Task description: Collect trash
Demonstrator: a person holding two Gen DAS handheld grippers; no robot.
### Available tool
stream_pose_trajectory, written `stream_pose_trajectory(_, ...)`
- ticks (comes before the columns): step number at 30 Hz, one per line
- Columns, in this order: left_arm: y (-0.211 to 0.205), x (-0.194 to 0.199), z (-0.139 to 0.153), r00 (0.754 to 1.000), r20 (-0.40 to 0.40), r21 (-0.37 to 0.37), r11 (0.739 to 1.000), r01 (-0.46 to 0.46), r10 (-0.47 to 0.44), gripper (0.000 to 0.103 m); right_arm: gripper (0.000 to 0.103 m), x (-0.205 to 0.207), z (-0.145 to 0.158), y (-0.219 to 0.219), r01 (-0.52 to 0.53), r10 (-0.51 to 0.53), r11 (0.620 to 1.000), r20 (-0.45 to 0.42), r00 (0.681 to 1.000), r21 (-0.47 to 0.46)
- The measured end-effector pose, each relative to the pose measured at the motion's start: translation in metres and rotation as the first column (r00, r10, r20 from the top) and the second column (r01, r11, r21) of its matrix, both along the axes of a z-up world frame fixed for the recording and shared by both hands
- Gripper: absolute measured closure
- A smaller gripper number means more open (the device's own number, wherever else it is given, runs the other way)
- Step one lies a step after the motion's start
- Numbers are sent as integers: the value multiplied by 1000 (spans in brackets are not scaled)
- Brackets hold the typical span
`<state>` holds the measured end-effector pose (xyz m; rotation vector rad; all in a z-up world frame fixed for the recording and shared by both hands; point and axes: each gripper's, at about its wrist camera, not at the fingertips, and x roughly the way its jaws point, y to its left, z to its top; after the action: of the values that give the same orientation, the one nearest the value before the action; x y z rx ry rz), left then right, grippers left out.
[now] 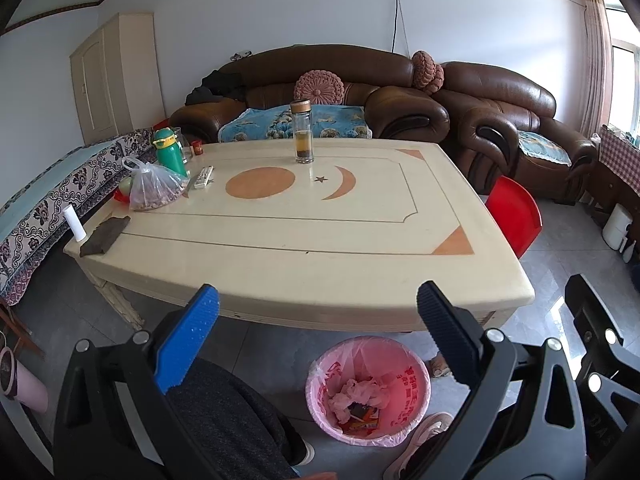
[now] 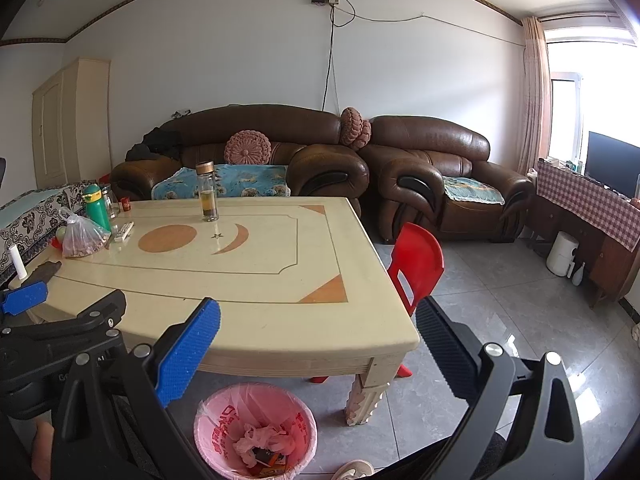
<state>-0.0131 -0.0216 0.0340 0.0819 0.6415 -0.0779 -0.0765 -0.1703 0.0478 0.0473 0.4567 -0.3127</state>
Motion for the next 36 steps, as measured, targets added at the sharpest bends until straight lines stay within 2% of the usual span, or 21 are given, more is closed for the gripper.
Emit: stream_pose_trajectory(36,-1,1,0,1000,-5,12,1000,0,0,6,7,0,1,-2,-2,2,1000,5,1000,2)
